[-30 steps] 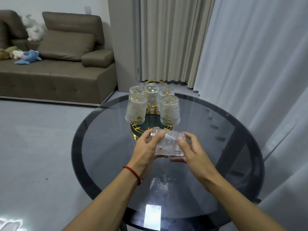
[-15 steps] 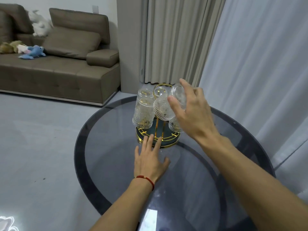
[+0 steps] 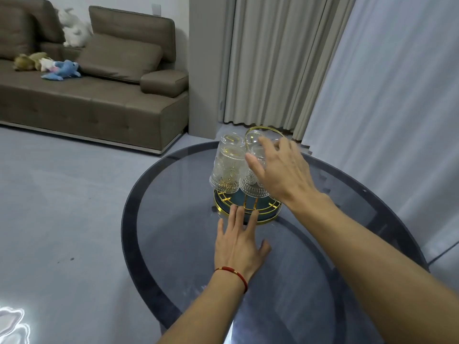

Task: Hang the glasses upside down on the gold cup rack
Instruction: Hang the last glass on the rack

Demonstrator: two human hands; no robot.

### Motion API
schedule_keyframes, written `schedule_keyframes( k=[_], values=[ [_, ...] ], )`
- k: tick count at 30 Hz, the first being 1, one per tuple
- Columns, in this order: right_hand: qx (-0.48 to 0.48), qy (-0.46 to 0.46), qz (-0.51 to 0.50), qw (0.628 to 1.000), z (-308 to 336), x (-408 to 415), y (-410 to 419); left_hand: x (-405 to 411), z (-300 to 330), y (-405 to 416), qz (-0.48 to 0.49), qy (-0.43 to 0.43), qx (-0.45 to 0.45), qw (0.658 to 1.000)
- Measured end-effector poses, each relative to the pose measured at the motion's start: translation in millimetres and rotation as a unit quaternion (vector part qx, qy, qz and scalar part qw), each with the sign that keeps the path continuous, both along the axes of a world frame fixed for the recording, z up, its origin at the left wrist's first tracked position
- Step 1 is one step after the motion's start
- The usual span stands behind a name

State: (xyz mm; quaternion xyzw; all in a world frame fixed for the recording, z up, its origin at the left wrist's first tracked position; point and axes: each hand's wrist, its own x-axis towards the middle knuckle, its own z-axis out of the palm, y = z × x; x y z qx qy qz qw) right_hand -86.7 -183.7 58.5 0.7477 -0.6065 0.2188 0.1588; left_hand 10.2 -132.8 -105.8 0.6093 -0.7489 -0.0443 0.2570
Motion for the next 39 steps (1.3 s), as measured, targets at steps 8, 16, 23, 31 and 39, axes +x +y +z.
schedule_keyframes(
  k=[8, 16, 23, 31, 39],
  values=[
    [-0.039, 0.103, -0.008, 0.994, -21, -3, -18, 0, 3, 0, 0.008, 0.015, -0.003, 1.000],
    [-0.015, 0.064, -0.003, 0.998, -24, -5, -12, 3, 3, 0, 0.004, 0.008, -0.009, 1.000],
    [-0.066, -0.392, 0.007, 0.918, -26, -54, 4, 1, 2, 0, 0.023, -0.019, -0.008, 1.000],
    [0.037, -0.327, 0.106, 0.938, -41, -73, 1, -1, 4, 1, 0.068, -0.051, -0.002, 0.996],
    [0.067, -0.257, 0.135, 0.955, -31, -64, -13, -1, 5, 1, 0.075, -0.062, 0.009, 0.995]
  ],
)
